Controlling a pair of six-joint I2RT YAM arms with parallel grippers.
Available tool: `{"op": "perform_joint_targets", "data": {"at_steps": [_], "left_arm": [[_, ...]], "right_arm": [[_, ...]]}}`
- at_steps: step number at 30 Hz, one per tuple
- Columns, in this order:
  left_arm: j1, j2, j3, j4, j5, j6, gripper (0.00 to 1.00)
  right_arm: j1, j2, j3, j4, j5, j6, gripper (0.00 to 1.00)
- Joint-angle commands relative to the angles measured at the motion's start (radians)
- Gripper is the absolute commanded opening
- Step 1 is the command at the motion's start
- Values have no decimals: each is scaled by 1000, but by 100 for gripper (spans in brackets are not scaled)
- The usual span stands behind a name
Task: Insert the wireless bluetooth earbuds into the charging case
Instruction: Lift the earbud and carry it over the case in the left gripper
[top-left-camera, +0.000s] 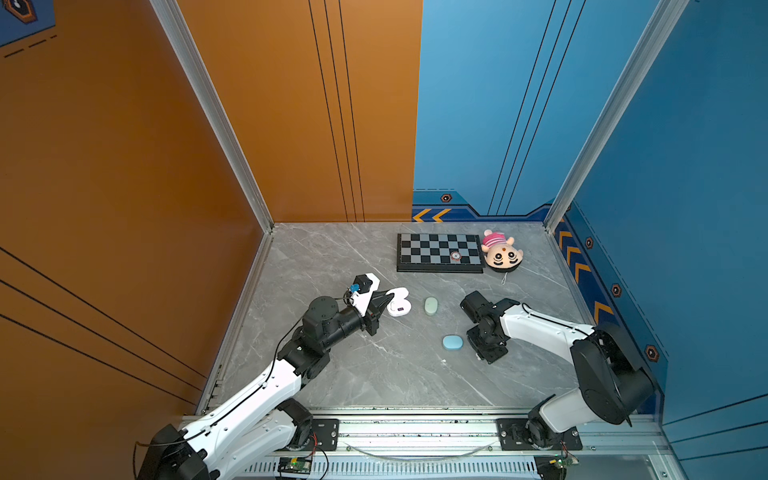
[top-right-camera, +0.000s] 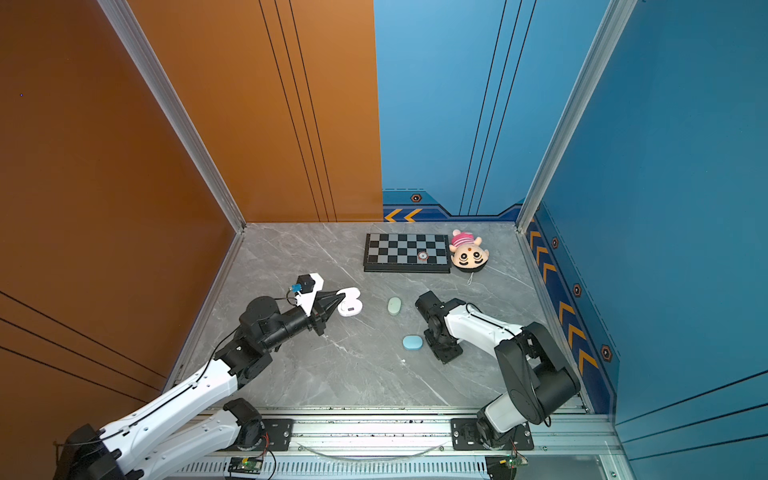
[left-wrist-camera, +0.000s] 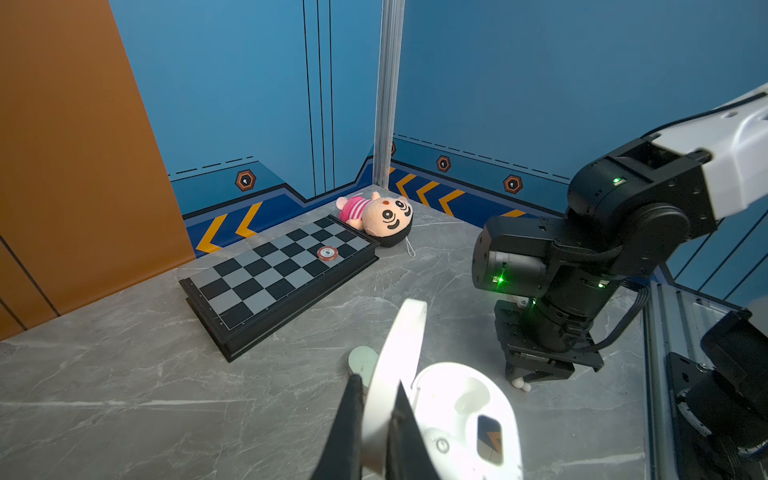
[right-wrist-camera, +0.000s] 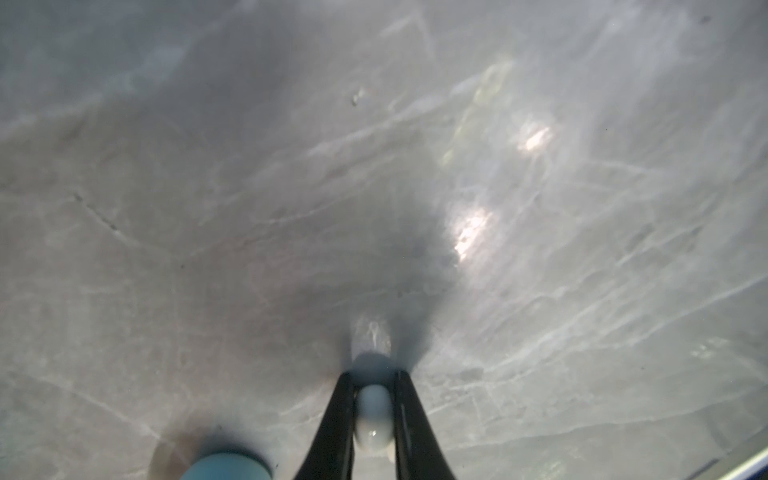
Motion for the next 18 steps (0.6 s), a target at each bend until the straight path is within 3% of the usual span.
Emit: {"op": "perform_joint_targets", "data": {"at_steps": [1, 7, 10, 18], "left_arm": [[9, 5, 10, 19, 18, -20, 0], [12, 46, 26, 23, 55, -42, 0], [15, 87, 26, 77, 71, -76, 0], [24, 227, 71, 191, 153, -113, 0]], "right_arm": [[-8, 3, 47, 0, 52, -123, 12], [-13, -94, 136, 7, 93, -383, 12], [-33, -168, 138, 63, 61, -476, 12], [-100, -281, 155, 259, -221, -700, 10]]}}
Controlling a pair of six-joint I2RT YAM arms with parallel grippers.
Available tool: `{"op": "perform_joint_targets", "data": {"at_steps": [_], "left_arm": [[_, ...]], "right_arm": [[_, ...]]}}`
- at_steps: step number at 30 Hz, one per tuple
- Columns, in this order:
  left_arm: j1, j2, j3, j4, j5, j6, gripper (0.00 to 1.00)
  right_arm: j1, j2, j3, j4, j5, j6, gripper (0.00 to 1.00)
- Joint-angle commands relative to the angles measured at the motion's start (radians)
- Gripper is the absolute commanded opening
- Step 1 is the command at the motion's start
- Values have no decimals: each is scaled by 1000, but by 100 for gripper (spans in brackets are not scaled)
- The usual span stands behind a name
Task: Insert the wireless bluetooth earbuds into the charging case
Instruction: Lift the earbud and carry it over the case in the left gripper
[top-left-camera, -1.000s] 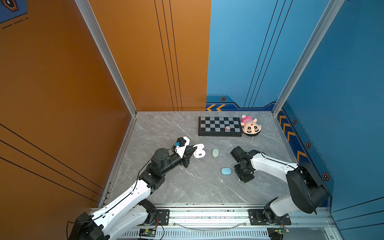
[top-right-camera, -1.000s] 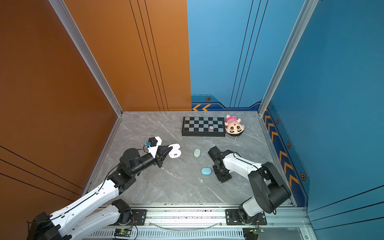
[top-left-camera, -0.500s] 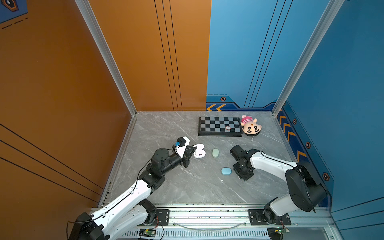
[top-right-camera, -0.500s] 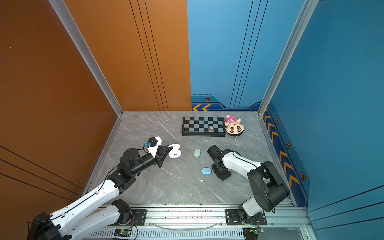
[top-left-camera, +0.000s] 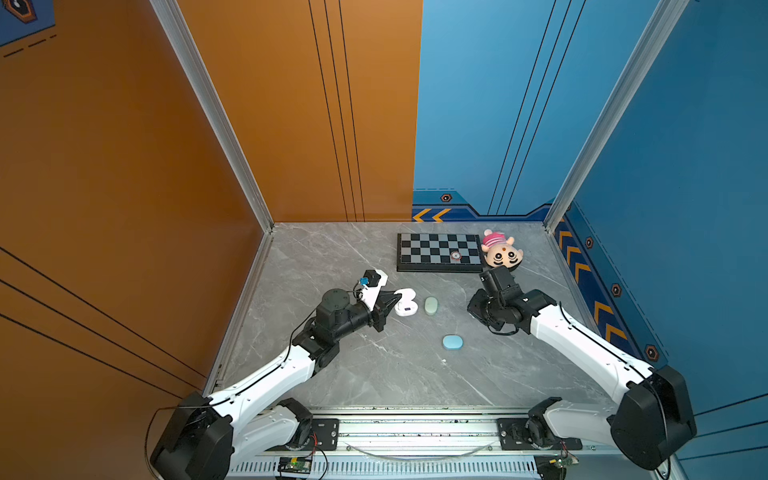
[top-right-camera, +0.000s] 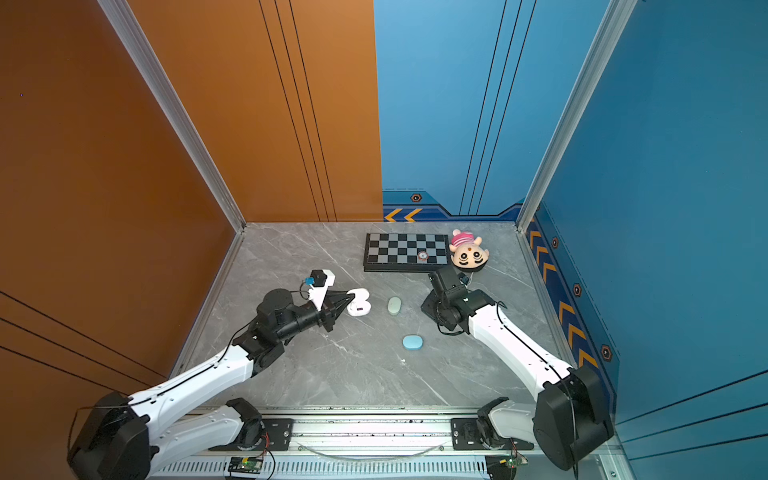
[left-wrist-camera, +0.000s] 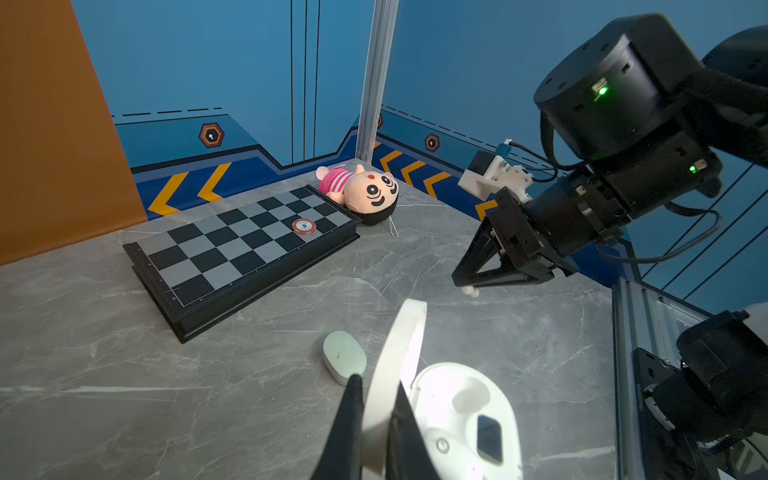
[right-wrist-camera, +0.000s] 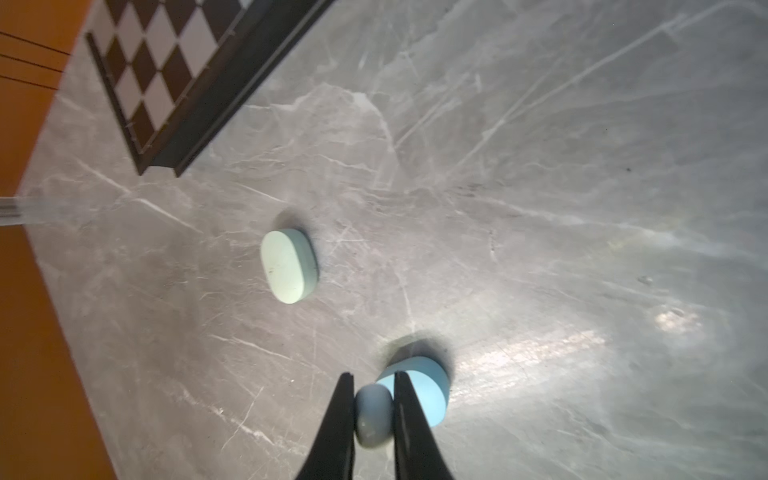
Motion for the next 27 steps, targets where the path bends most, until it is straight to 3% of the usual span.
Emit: {"op": "perform_joint_targets", "data": {"at_steps": [1, 7, 12, 27], "left_arm": [[14, 40, 48, 99, 76, -22, 0], [20, 117, 101, 129, 132, -39, 0], [20, 145, 134, 134, 163, -49, 0], [31, 181, 196, 134, 239, -86, 0]], "right_arm": [[-21, -20, 40, 93, -164, -159, 10], [-37, 0, 82, 236, -464, -233, 9], [-47, -15, 82, 344, -627, -267, 9], [-43, -70, 114, 478, -855, -279, 7]]}}
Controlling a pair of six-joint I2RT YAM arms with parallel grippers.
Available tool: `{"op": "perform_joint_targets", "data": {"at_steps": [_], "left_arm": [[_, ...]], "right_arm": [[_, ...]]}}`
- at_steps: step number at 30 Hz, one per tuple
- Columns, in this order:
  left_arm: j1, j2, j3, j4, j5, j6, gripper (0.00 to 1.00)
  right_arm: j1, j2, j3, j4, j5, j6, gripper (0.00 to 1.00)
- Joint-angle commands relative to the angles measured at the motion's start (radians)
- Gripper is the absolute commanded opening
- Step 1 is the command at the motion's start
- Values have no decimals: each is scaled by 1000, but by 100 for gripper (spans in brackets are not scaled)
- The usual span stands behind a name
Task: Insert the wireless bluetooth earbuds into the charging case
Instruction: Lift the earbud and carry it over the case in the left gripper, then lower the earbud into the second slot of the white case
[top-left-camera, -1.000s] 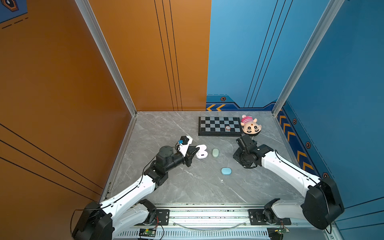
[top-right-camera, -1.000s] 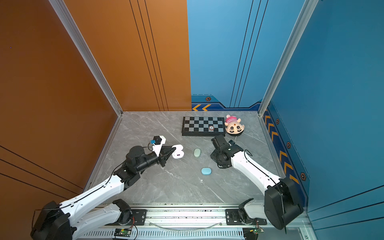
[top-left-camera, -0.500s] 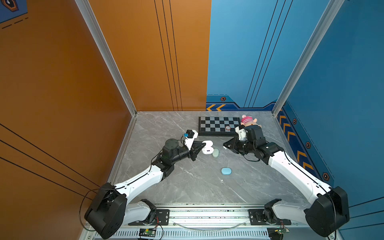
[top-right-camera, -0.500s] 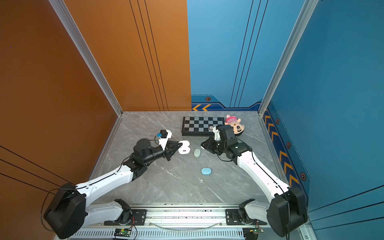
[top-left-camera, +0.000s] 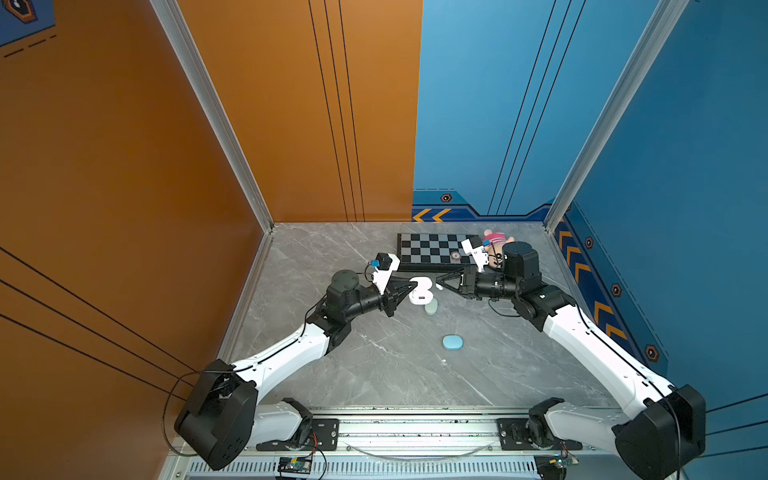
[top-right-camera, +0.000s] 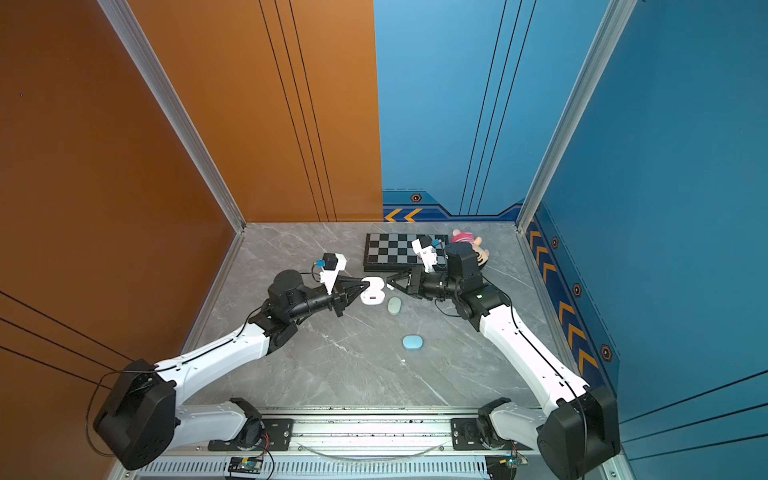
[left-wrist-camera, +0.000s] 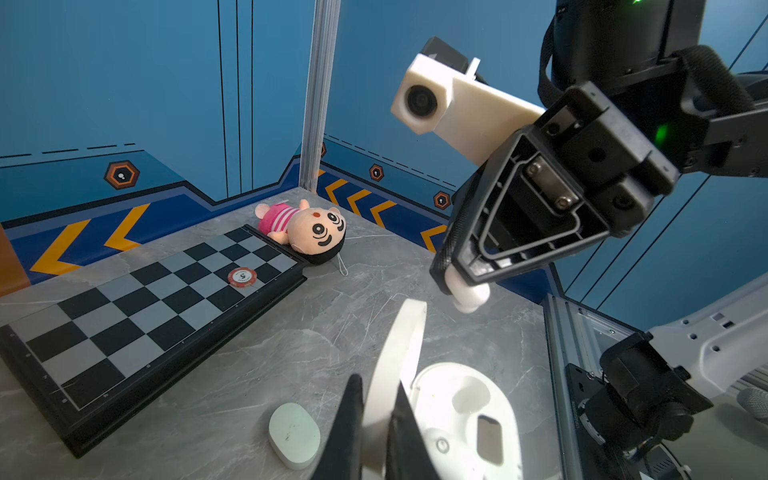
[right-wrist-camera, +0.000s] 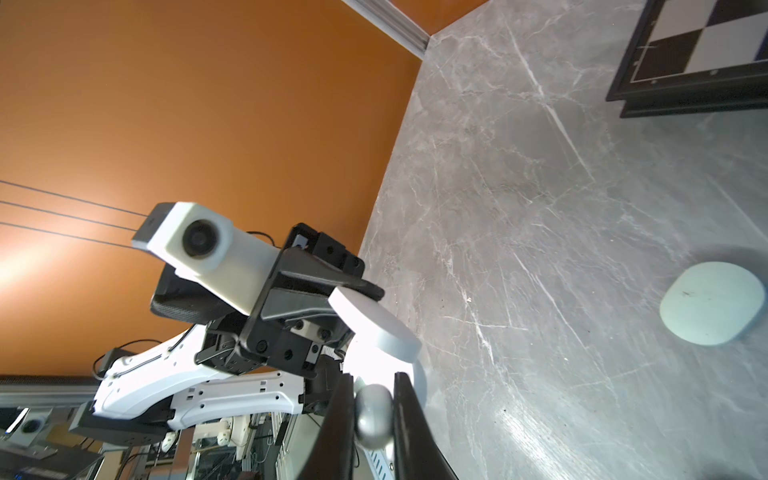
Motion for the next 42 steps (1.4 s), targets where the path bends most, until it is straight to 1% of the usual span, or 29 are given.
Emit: {"op": "perform_joint_targets", "data": {"at_steps": [1, 7, 13, 26, 42], "left_arm": [[11, 4, 38, 30, 46, -25, 0], [11, 4, 53, 30, 61, -51, 0], [5, -4, 67, 30, 75, -66, 0], [-1, -10, 77, 30, 81, -68, 0], [-5, -28, 77, 30, 78, -70, 0]], "right_arm": [[6, -18, 36, 55, -78, -31, 6], [29, -14, 55, 57, -93, -50, 5], [53, 3, 59, 49, -84, -71, 5], [69, 25, 59, 36, -66, -91, 5], [74, 37, 52, -45, 7, -132, 8]]}}
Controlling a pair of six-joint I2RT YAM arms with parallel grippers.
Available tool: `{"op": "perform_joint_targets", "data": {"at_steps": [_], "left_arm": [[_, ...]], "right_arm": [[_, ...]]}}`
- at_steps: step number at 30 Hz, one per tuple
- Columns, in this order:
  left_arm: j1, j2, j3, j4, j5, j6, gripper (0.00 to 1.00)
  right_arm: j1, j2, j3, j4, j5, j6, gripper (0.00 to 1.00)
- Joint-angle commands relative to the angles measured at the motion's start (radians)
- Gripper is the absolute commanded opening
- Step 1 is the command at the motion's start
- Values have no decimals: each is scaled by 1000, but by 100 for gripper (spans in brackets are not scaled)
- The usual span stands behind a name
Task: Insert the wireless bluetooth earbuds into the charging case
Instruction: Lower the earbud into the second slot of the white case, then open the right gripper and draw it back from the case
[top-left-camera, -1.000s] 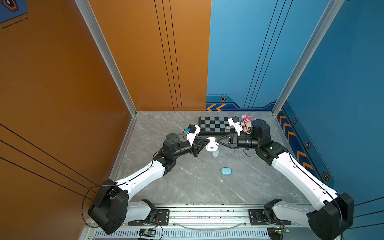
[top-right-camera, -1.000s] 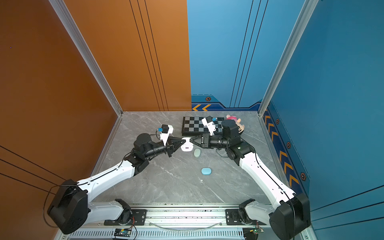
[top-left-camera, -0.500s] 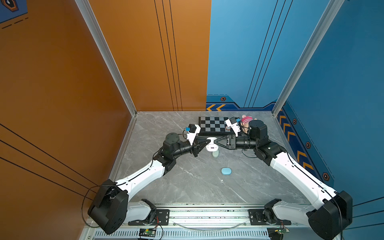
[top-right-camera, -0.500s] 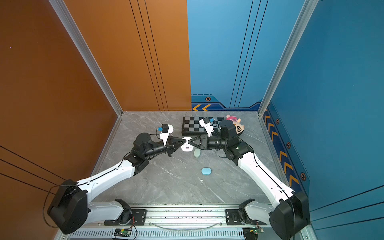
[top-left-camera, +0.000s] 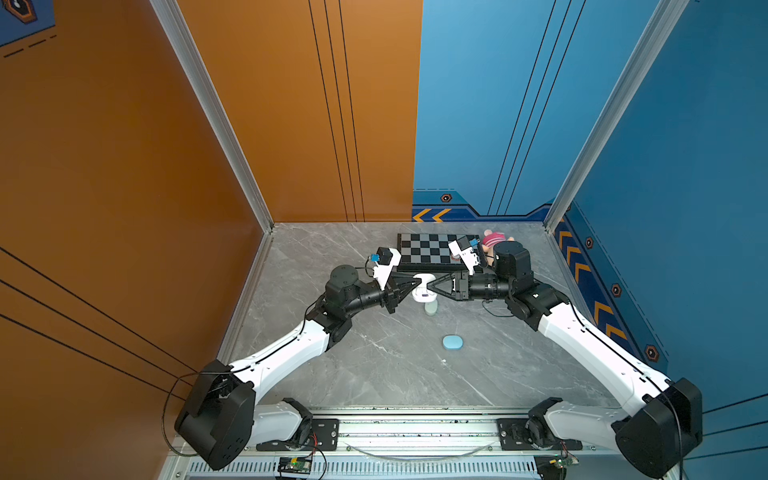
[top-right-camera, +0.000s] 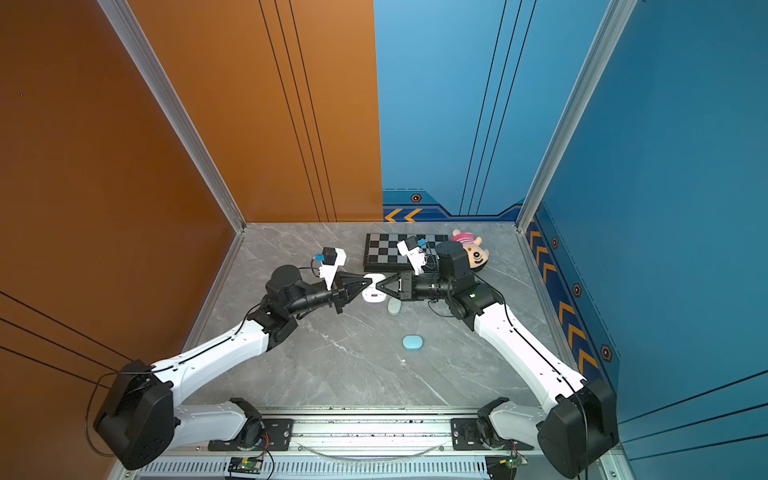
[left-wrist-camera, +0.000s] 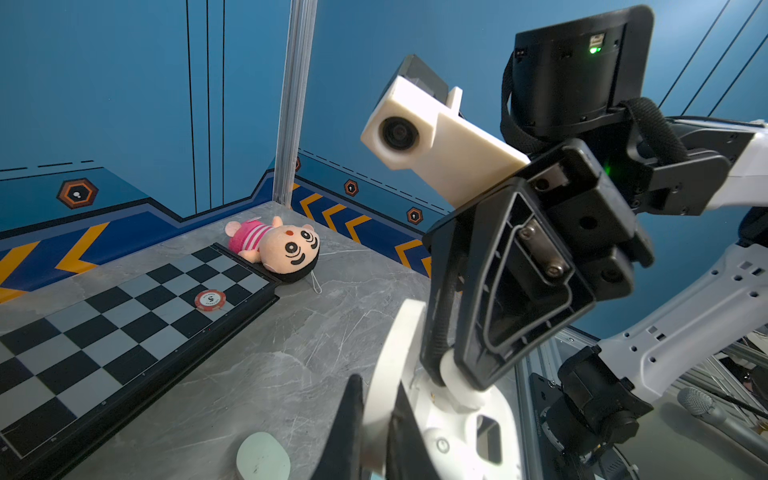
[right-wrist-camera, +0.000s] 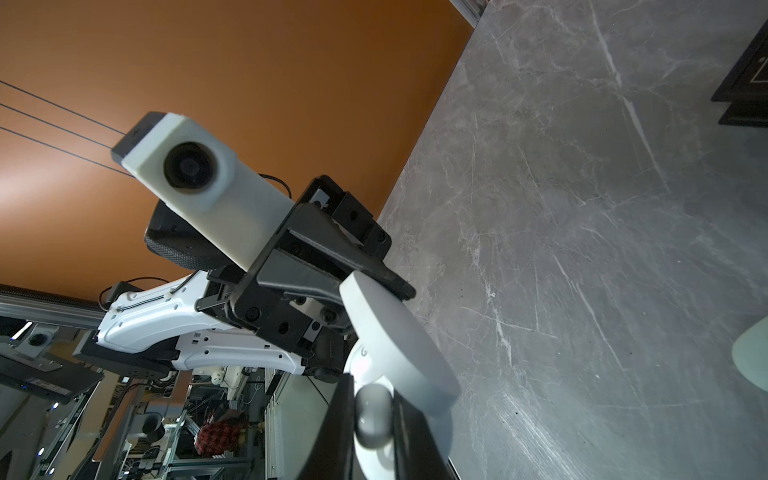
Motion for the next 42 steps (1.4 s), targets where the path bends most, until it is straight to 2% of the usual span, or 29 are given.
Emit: {"op": "perform_joint_targets", "data": {"at_steps": [1, 8, 18, 26, 33, 37, 42], "left_arm": [[-3, -23, 32, 30, 16, -14, 0], [-4, -23, 37, 31, 13, -11, 0], [-14, -19, 41, 31, 9, -5, 0], [-22, -12, 40, 30, 7, 3, 0], [-24, -13, 32, 31, -17, 22, 0], [-24, -22, 11, 31, -34, 46, 0], [-23, -47, -53, 29, -79, 108, 0]], "right_arm": [[5, 10, 25, -37, 43, -29, 8], [8, 12, 28, -65, 55, -37, 15], [7, 9, 102, -155, 143, -81, 35], [-8, -6, 170, -193, 232, -78, 40], [-14, -31, 217, -193, 263, -48, 40], [-32, -67, 209, -220, 398, -10, 41], [-59, -90, 216, -440, 714, 114, 41]]}}
